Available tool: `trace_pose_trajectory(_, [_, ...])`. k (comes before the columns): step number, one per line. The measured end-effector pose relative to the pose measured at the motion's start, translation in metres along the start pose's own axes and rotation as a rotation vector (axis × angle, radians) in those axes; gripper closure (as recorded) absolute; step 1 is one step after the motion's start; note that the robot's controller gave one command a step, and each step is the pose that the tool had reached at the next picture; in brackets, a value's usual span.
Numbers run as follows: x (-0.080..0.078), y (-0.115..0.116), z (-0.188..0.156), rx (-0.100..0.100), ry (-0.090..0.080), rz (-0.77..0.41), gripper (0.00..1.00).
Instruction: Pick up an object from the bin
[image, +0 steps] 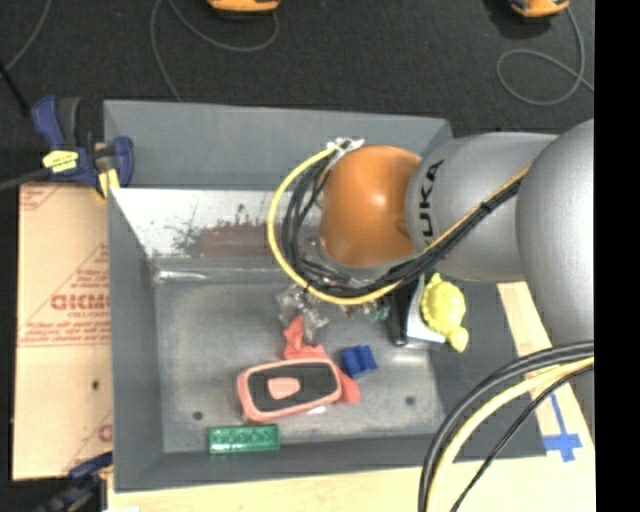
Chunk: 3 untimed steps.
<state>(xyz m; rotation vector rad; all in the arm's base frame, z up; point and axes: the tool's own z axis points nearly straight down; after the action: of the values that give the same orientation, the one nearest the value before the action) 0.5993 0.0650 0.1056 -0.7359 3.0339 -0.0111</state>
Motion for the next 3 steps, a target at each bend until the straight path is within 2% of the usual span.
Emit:
trace_pose_trajectory(1, [0.0,0.0,0.0,0.0,0.0,0.0,1.0])
trace_pose_trajectory(2, [0.001,-0.012,-0.051,0.002,-0.004,0.022,1.0])
trace_pose_trajectory(3, [0.001,-0.012,-0.051,0.001,-0.004,0.022,1.0])
